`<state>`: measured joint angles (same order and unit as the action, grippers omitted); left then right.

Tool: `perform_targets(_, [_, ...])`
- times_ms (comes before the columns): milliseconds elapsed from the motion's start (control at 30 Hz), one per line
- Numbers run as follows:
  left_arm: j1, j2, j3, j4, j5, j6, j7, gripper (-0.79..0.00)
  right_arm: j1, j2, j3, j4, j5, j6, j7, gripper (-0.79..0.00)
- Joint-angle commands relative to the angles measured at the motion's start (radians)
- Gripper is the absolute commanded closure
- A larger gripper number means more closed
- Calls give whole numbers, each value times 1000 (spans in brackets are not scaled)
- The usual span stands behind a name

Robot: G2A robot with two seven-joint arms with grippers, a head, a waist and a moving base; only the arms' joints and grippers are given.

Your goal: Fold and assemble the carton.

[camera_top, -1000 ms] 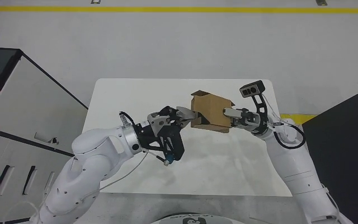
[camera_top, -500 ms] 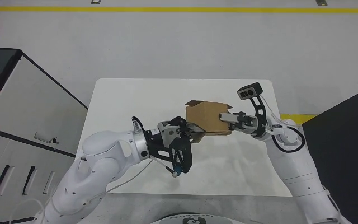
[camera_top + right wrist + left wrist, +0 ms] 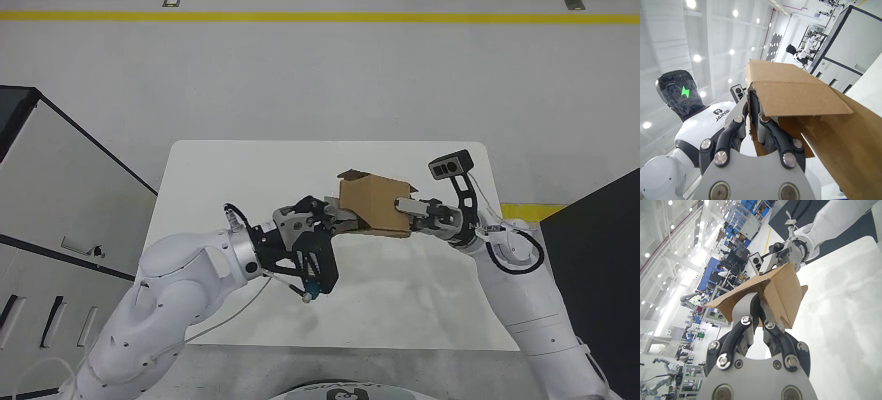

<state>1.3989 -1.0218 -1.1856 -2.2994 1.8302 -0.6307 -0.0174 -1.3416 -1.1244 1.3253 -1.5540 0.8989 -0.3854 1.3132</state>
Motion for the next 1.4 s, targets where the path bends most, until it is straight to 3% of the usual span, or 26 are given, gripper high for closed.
perform_targets(0, [10,0,-17,-2,-8,21,-10,0,-2,-1,1,2,3,-1,-6,0])
perform_targets(300, [34,3,-52,-14,-23,31,-10,0,-13,-4,11,5,4,-16,-74,0])
perform_targets(667, [38,3,-43,-28,-11,23,3,0,-37,-4,32,-17,-99,-12,-213,0])
perform_targets(1100, [22,1,-26,-10,-29,5,17,0,-31,-3,22,-44,-75,-64,-67,0])
perform_targets(1367, [19,2,-8,-15,-22,-24,28,0,-31,-4,25,-43,-62,-72,-66,0])
